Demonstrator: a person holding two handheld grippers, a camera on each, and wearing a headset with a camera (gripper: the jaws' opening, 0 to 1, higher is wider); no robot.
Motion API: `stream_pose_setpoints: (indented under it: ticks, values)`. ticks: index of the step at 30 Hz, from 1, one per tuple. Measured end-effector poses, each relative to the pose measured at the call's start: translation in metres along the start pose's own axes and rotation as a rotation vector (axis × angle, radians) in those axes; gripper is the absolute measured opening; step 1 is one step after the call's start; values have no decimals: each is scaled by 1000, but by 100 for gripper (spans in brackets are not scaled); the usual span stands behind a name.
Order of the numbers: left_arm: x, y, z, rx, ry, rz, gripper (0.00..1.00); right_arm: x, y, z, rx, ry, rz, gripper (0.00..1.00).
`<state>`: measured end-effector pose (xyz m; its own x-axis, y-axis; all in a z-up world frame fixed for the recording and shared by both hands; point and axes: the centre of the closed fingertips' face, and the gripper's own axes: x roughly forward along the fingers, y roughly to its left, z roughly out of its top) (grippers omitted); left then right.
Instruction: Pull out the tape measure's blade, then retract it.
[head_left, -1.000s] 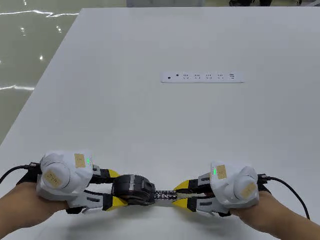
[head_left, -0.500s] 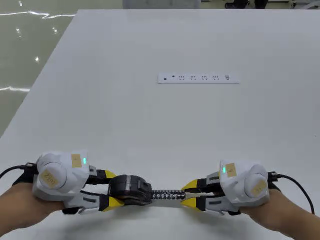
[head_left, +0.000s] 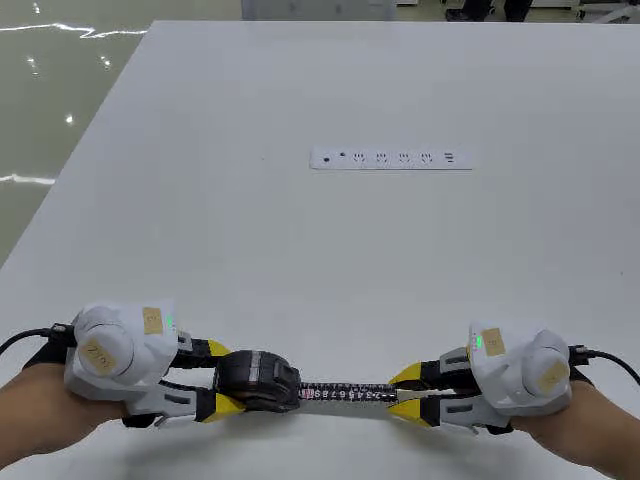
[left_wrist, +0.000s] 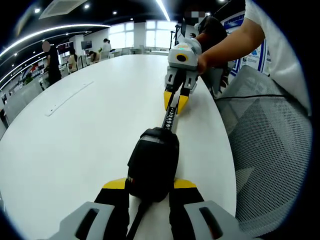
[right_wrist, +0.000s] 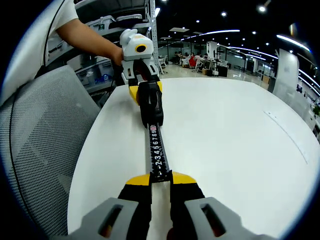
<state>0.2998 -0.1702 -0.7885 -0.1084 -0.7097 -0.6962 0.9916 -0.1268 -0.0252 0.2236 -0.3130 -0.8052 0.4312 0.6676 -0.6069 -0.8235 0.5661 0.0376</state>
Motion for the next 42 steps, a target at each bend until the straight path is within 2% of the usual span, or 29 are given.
stream_pose_setpoints:
  ticks: [32,42]
  values:
    - [2,1,0,1,19,-13,27,-49,-10,-37,38,64,-40,10]
    - [2,1,1,-8,20,-14,27,-61,-12,-44,39,74,-59,10]
